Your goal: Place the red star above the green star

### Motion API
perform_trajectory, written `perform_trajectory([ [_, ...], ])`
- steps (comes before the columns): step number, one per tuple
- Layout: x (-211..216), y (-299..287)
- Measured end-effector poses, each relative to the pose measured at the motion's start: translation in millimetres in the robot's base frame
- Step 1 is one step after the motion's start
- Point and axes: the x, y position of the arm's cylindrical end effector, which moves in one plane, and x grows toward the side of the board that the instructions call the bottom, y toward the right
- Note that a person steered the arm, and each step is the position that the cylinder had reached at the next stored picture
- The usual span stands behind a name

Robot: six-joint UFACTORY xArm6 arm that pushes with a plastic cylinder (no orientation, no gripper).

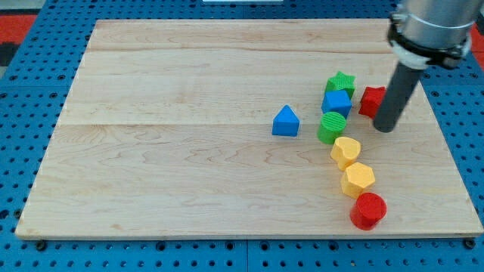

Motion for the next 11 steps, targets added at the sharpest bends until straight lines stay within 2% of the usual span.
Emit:
perform_trajectory([
  [1,-51,-2],
  [3,-101,23],
  [4,-78,62],
  [5,-38,-2],
  [6,-43,-14],
  [9,-118,-22],
  [10,-126,-48],
  [11,-156,-9],
])
